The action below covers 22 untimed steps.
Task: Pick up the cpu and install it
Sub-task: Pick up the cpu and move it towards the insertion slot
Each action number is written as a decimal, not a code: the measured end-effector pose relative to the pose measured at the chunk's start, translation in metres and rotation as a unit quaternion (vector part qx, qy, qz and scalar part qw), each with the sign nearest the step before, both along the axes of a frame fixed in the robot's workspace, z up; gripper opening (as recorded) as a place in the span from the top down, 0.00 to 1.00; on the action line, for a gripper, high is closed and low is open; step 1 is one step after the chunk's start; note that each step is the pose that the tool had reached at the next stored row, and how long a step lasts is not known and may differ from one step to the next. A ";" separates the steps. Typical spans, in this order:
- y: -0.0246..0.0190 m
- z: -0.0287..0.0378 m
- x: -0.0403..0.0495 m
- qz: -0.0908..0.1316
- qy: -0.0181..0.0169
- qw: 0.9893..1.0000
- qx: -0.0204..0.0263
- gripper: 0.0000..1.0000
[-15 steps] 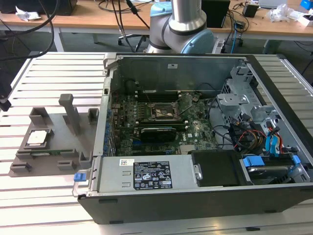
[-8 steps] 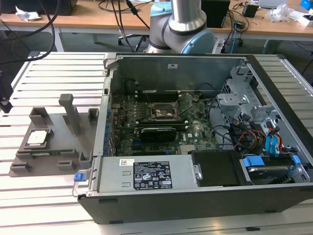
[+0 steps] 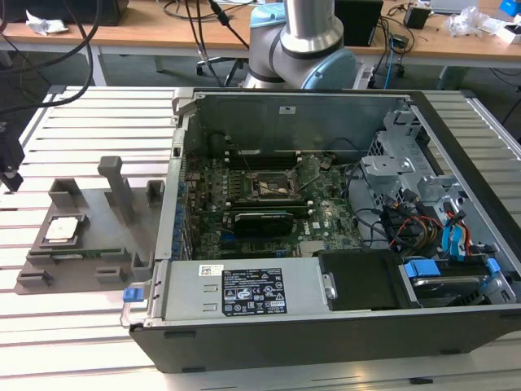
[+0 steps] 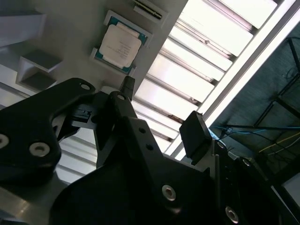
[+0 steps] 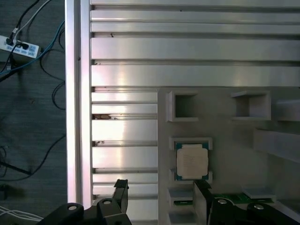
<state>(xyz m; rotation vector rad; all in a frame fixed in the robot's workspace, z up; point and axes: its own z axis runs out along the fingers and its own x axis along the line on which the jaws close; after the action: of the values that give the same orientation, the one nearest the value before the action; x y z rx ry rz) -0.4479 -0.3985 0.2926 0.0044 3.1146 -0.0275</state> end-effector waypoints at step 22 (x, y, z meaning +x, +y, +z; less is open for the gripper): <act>0.0000 -0.0277 0.0000 0.000 0.000 1.000 0.000 0.34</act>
<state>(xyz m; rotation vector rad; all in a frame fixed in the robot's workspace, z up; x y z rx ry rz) -0.4479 -0.3985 0.2649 0.0044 3.1147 -0.0275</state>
